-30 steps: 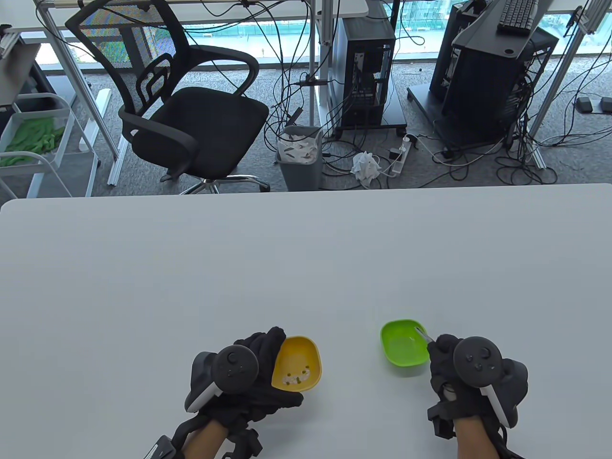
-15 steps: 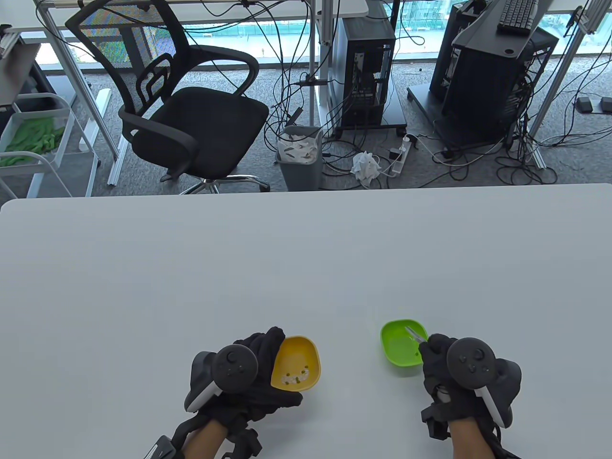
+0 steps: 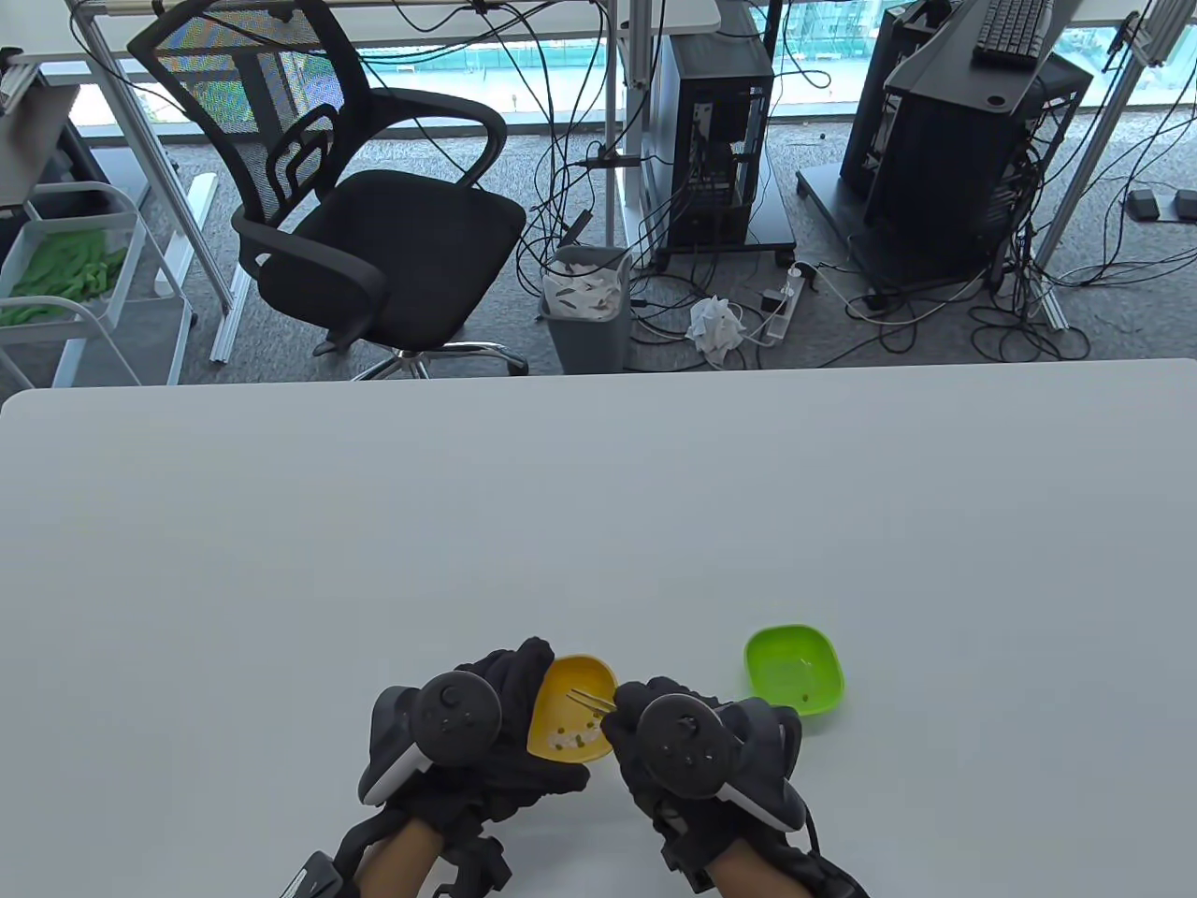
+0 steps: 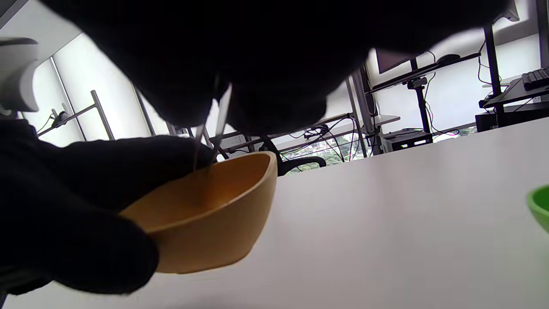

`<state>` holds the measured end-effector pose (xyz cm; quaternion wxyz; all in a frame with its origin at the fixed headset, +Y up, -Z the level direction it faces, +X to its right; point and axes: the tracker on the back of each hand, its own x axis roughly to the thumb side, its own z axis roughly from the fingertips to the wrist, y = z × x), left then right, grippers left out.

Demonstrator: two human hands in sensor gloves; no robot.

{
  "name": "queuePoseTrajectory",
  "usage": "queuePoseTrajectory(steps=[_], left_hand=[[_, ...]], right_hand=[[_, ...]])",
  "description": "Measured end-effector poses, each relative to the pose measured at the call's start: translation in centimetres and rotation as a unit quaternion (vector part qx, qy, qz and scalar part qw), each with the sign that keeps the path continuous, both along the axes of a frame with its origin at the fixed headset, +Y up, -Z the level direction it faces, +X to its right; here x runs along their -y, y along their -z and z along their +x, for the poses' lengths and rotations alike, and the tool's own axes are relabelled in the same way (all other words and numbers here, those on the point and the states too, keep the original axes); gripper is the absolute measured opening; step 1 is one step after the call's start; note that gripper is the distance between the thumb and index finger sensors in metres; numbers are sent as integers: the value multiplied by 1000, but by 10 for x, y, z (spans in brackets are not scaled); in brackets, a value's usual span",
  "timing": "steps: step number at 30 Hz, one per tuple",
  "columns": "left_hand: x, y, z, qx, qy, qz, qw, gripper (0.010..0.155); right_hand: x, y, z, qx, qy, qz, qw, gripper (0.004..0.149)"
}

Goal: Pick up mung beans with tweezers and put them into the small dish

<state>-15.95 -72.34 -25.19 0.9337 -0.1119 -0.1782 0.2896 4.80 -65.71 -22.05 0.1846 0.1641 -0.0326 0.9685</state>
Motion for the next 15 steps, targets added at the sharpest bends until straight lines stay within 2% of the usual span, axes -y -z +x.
queuePoseTrajectory(steps=[15], left_hand=[[2,0,3,5,7,-2,1000,122]], right_hand=[[12,-3,-13,-29,-56,-4,998,35]])
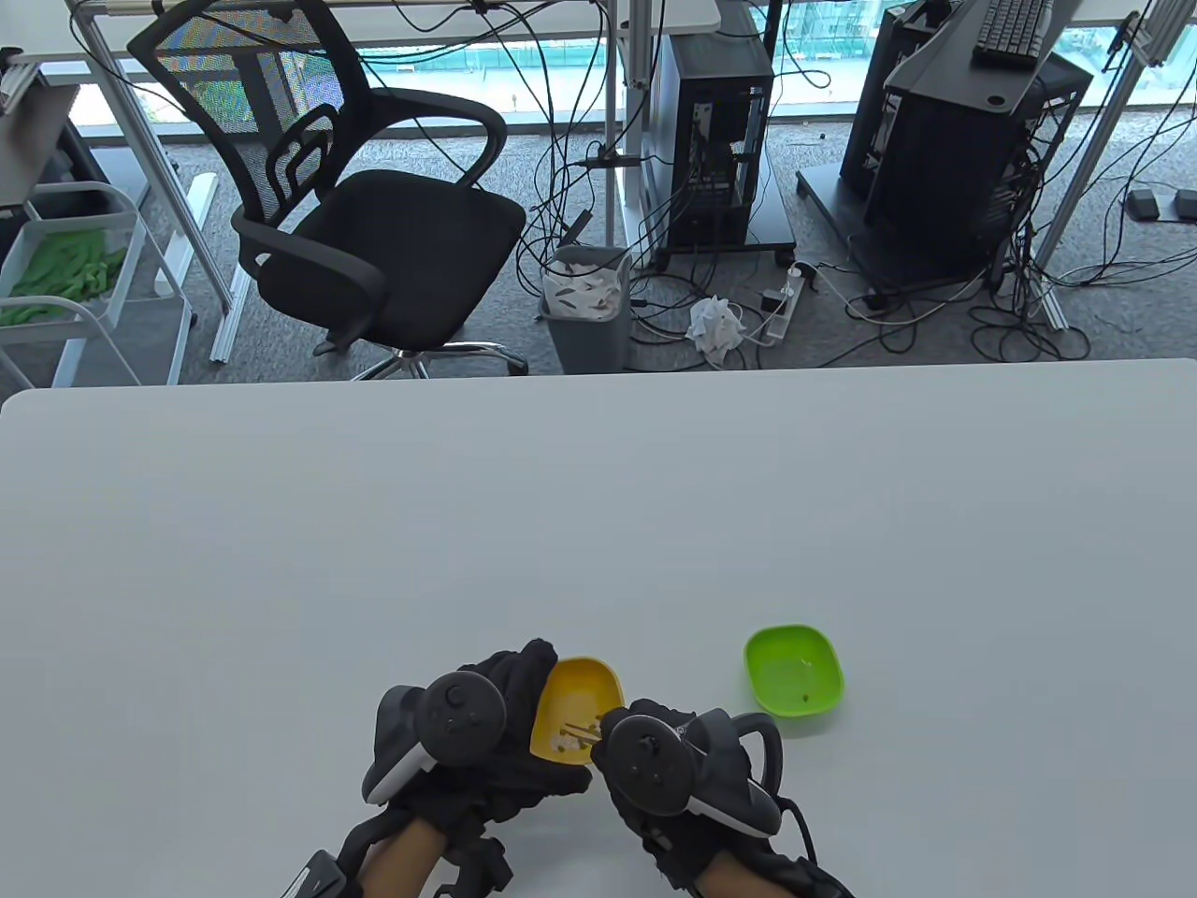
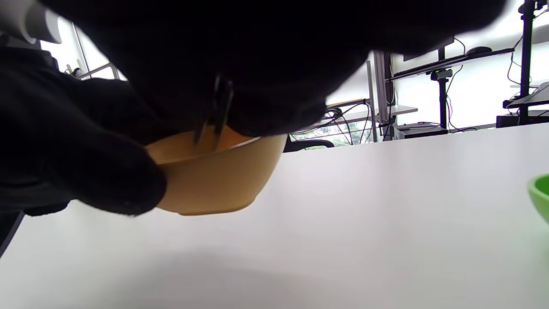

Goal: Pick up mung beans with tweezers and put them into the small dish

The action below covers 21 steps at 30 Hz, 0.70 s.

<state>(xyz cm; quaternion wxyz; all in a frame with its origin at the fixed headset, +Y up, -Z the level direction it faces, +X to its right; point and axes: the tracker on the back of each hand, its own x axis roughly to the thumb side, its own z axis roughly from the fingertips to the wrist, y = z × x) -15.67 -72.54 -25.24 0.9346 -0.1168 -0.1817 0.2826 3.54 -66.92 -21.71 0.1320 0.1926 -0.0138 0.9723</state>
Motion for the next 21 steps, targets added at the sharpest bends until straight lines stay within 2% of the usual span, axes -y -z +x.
queuePoseTrajectory(steps=[21], left_hand=[[1,-1,3,8,18,4,1000,123]], right_hand=[[1,-1,-7,-2,-30,-6,1000,34]])
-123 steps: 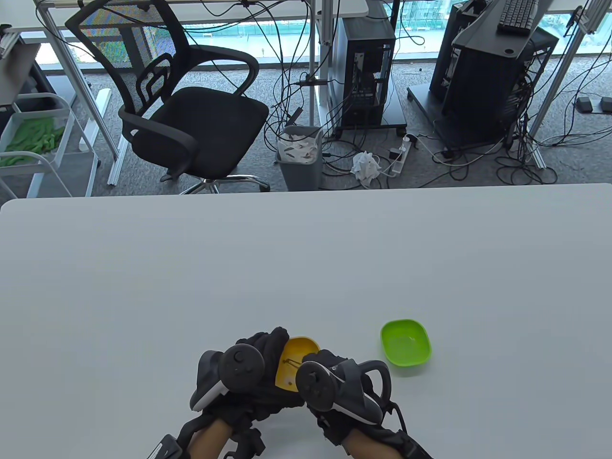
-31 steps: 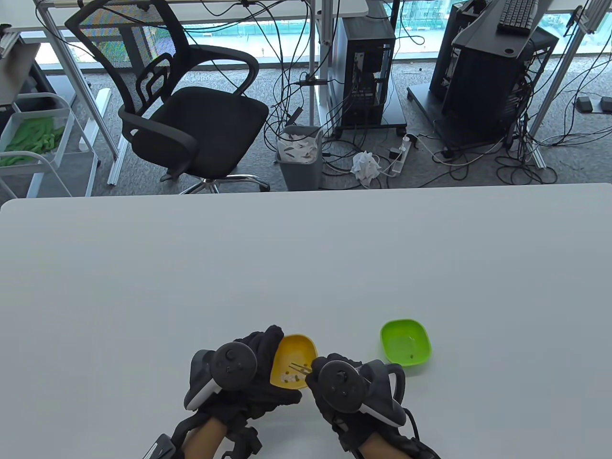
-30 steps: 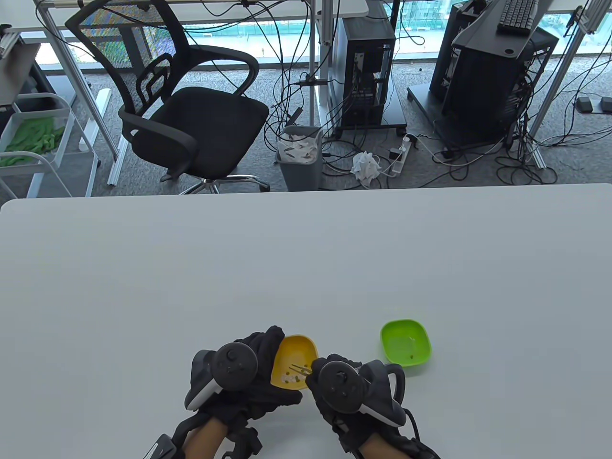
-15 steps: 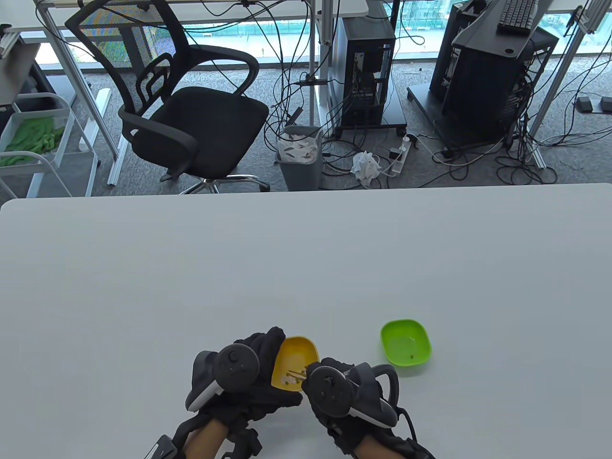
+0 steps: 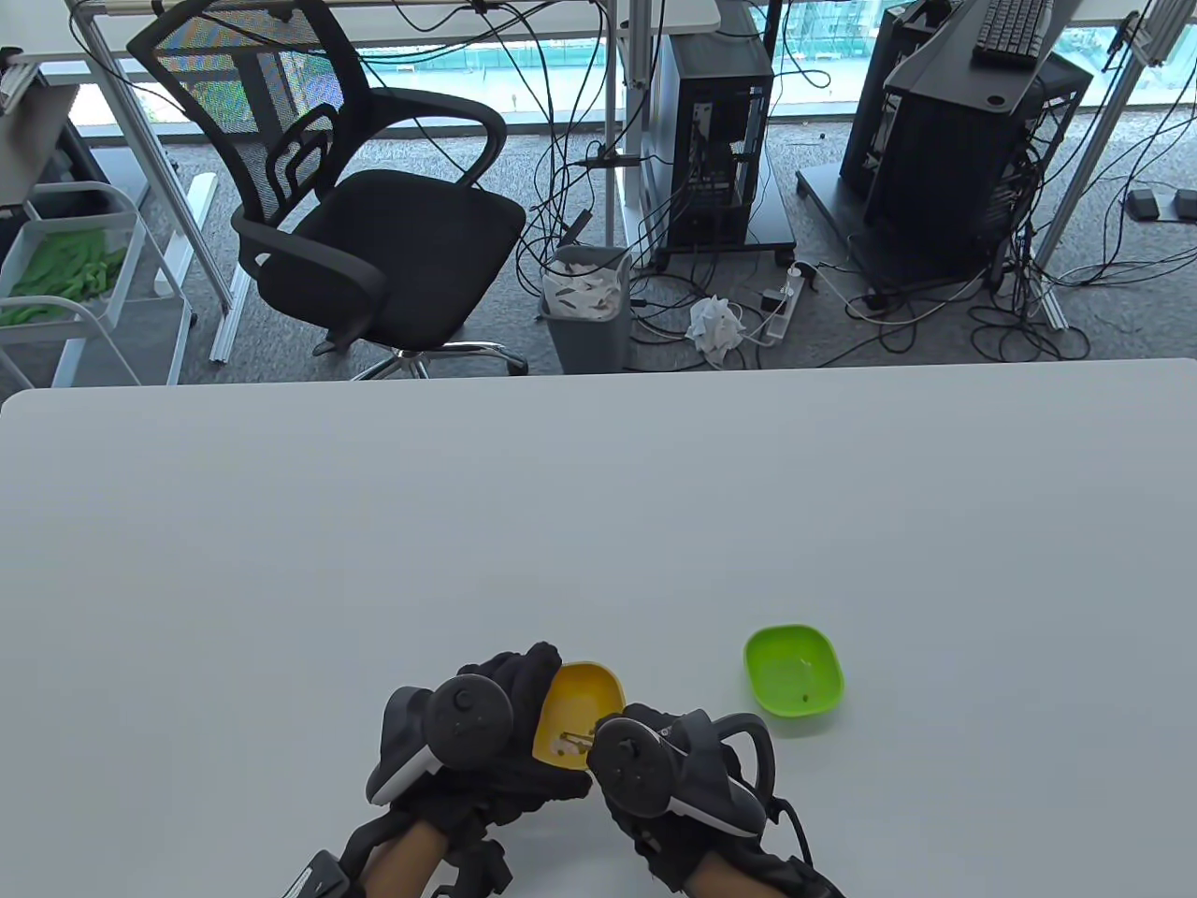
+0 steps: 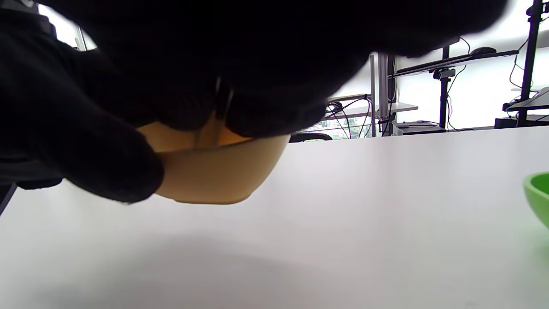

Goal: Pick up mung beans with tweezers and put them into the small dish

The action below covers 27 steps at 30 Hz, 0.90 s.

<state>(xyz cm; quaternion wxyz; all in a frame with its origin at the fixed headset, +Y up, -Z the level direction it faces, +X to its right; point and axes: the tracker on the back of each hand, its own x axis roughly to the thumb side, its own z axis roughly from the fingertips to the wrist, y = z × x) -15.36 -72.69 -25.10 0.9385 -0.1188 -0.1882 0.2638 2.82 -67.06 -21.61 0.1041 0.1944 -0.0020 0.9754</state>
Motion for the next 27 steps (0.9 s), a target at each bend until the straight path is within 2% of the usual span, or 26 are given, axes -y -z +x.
queuePoseTrajectory(steps=[5,9,12,16,20,23,27], left_hand=[[0,0,0,-1,-4,0,1000,122],[0,1,-1,-5,-8,-3,1000,122],[-1,1,-2,-9,-12,-3,1000,122],[-2,1,-4,-11,-16,-1,1000,121],[-2,2,-4,-10,-17,1,1000,122],[-2,1,-4,-9,-16,2,1000,121],[-2,1,-4,-9,-13,4,1000,121]], right_hand=[[-2,0,3,5,12,12,1000,34],[-12,0,16,19,41,31,999,34],[-35,4,52,71,60,70,993,34],[-46,13,106,147,81,78,983,34],[-30,22,160,220,83,59,970,34],[-9,25,176,238,97,29,966,34],[-3,25,181,249,80,19,965,34]])
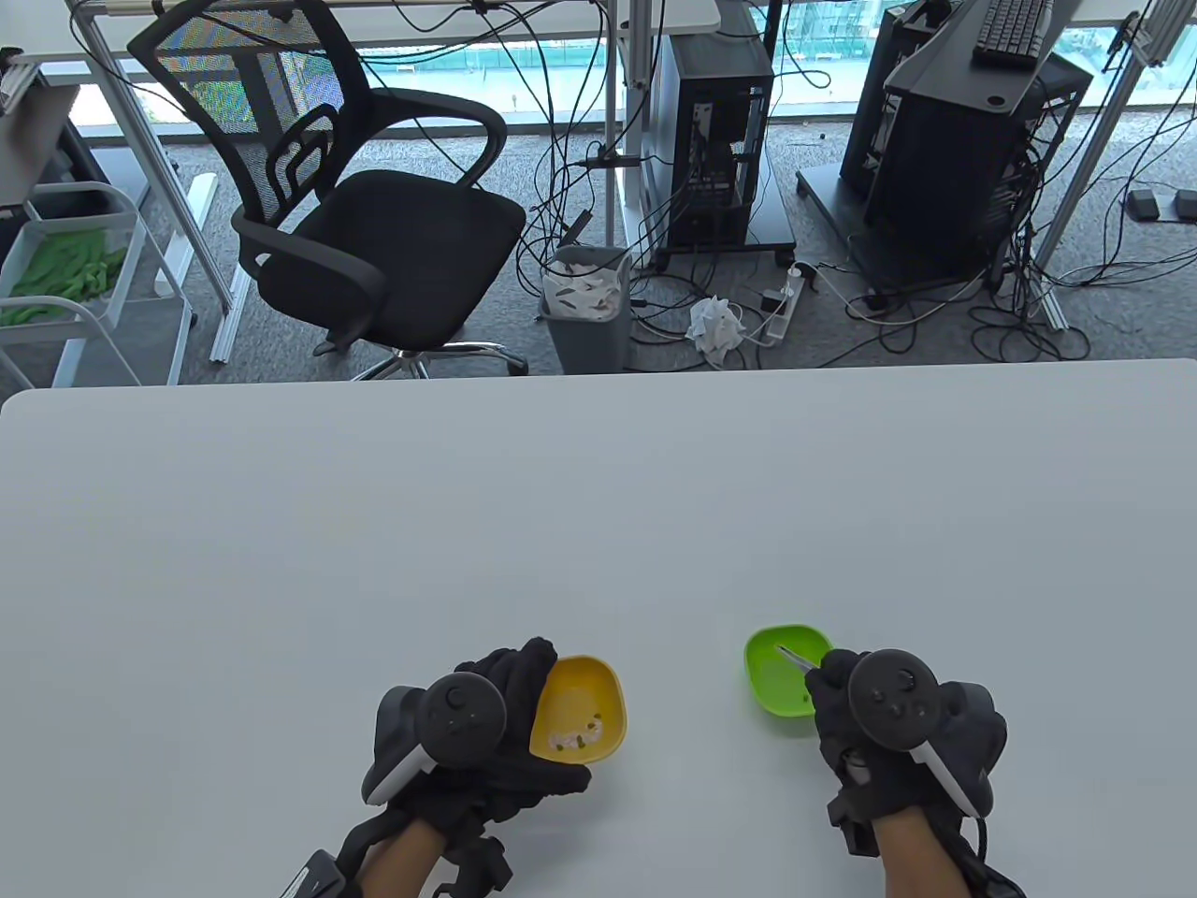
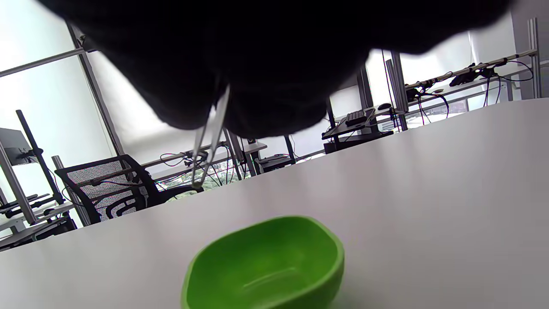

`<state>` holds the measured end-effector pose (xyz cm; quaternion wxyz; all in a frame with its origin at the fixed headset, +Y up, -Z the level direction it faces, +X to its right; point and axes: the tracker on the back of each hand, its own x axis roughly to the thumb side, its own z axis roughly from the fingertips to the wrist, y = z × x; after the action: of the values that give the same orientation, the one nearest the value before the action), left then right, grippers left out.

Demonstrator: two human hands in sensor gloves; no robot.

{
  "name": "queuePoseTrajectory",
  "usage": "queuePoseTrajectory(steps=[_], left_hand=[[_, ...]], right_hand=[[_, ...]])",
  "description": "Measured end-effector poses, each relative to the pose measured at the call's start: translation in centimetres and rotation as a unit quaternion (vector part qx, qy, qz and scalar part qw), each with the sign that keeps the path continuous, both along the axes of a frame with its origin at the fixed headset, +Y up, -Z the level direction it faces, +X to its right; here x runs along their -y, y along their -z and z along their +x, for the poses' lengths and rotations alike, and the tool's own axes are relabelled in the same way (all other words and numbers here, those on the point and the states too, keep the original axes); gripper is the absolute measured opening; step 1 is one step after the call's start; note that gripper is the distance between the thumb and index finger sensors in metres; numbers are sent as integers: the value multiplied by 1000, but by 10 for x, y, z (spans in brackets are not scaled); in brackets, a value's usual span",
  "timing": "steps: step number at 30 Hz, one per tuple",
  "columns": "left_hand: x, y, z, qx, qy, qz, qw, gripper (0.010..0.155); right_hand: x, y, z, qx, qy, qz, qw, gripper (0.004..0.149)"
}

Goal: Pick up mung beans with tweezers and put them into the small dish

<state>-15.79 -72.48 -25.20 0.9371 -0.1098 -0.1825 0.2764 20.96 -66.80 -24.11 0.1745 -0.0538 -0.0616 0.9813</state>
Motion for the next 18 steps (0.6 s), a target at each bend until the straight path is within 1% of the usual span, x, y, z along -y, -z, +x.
queuePoseTrajectory(steps=[8,12,14,18], left_hand=[[-1,-1,-3,-5,-3,4,1000,121],[-1,-2,-2,-1,1,3,1000,121],[-1,-2,-1,-1,1,4,1000,121],[-1,-2,-1,1,3,4,1000,121]], right_hand=[[6,-1,7,13,11,-8,1000,34],[15,3,14,22,21,-33,999,34],[16,4,15,26,24,-33,999,34],[18,4,15,19,28,-35,999,34]])
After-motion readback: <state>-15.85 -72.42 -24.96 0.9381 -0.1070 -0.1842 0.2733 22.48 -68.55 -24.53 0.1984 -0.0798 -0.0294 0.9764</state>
